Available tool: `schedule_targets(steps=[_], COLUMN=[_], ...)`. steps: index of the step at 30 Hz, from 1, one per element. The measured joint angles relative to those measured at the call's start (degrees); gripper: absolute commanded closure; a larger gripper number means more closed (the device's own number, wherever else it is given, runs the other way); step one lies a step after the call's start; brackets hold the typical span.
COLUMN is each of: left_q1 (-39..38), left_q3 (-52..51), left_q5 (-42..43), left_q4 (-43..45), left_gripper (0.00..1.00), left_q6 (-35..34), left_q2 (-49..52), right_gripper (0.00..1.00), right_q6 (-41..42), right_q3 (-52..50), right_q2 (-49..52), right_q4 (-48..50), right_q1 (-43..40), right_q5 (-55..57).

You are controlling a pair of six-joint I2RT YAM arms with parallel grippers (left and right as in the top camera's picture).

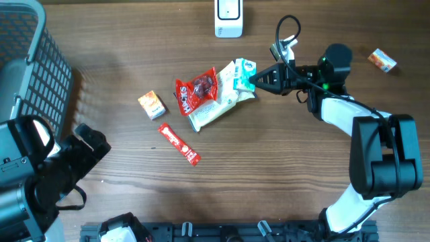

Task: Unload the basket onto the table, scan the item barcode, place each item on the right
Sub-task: 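Carry the teal Kleenex pack up toward the white scanner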

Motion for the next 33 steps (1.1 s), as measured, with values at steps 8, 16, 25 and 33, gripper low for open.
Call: schedule_targets(steps=[8,16,25,33], left_q1=[0.00,0.00,0.00,0.00], left_q3=[0.00,0.00,0.00,0.00], left_q5=[0.00,0.00,0.00,0.00], left_q4=[0.00,0.00,0.00,0.00], left_gripper=[0.00,0.00,0.00,0.00], left_q6=[0.00,0.00,0.00,0.00], left_q2=[0.00,0.00,0.00,0.00], right_gripper=[0.96,0.96,0.96,0.96], right_q6=[-2.27,-3.26,-3.04,-3.04], right_q3=[0.00,0.00,0.00,0.85], right_q2=[0.00,0.00,0.00,0.02], right_q4=[1.22,8.37,8.41,8.72], right_q1=[-0.04,-0.04,-0.04,-2.08], right_q5=[0.00,0.00,0.02,7.85])
